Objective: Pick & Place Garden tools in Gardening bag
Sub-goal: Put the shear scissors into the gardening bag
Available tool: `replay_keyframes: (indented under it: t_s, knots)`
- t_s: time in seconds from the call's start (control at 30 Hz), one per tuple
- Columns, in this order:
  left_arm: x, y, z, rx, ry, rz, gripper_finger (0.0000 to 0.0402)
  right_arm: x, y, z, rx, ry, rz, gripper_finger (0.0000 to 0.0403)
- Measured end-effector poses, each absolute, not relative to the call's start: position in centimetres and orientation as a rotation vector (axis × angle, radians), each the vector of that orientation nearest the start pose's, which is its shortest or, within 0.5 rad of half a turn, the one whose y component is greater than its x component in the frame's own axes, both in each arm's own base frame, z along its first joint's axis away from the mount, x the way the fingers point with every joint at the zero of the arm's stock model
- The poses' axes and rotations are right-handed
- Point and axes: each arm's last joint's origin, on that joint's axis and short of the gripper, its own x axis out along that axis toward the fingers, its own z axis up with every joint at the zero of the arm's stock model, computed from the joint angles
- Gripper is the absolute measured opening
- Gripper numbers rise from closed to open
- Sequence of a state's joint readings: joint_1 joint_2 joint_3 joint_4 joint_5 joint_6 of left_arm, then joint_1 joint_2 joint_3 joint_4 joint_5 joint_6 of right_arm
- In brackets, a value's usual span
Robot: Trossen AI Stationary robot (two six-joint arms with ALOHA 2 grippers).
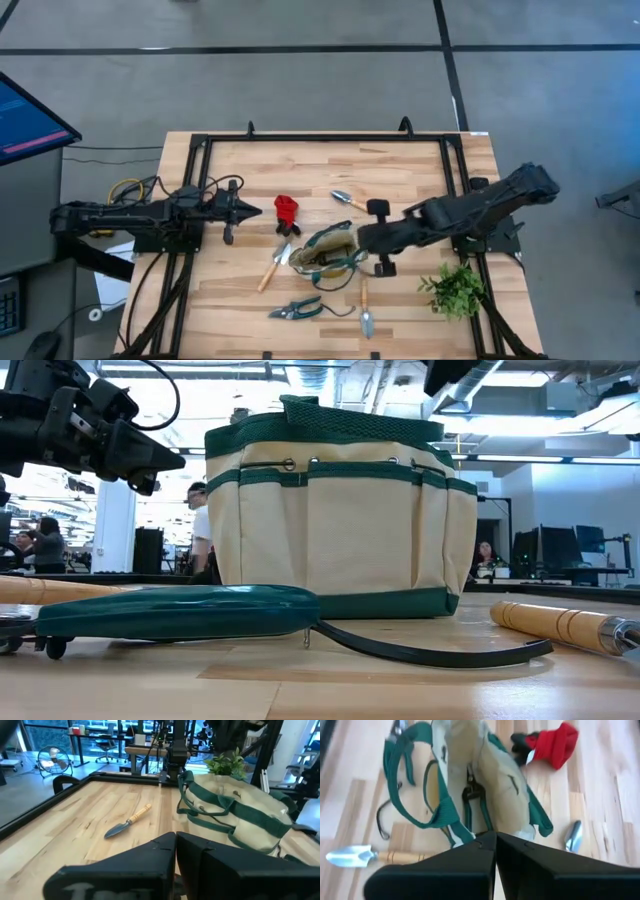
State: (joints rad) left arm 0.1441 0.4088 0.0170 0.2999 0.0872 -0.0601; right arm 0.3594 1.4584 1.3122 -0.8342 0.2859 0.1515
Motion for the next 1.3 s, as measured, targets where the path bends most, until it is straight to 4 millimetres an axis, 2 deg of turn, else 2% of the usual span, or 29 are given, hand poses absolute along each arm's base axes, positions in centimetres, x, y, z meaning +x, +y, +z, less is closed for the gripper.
replay_keyframes:
  t_s: [0.27, 0.43, 0.53, 0.63, 0.8, 1.03, 1.17, 1.3]
  knots:
    - [12.3, 1.0, 16.7, -0.120, 0.041, -0.063, 0.0002, 24.0, 7.0, 29.8, -0.119, 0.672, -0.005, 0.0000]
    - [12.8, 0.1, 19.1, -0.112, -0.008, -0.144, 0.0002, 22.4, 5.8, 28.9, -0.148, 0.463, 0.001, 0.0000]
    - [13.4, -0.7, 20.6, -0.111, -0.014, -0.194, 0.0002, 21.6, 5.1, 28.0, -0.161, 0.382, -0.010, 0.0000]
    - [14.3, -1.5, 21.2, -0.129, 0.025, -0.190, 0.0002, 20.7, 4.5, 26.9, -0.155, 0.338, -0.027, 0.0000]
    - [16.4, -3.3, 20.9, -0.194, 0.154, -0.111, 0.0002, 19.6, 3.5, 24.8, -0.133, 0.274, -0.065, 0.0000]
    - [19.3, -7.0, 20.5, -0.147, 0.308, -0.227, 0.0002, 18.5, 2.4, 22.5, -0.091, 0.166, -0.114, 0.0000]
    - [20.5, -8.8, 21.2, -0.127, 0.325, -0.276, 0.0002, 18.1, 1.9, 21.6, -0.032, 0.098, -0.139, 0.0000]
    - [21.2, -10.0, 21.9, -0.092, 0.361, -0.233, 0.0002, 17.9, 1.7, 20.8, 0.034, 0.091, -0.162, 0.0000]
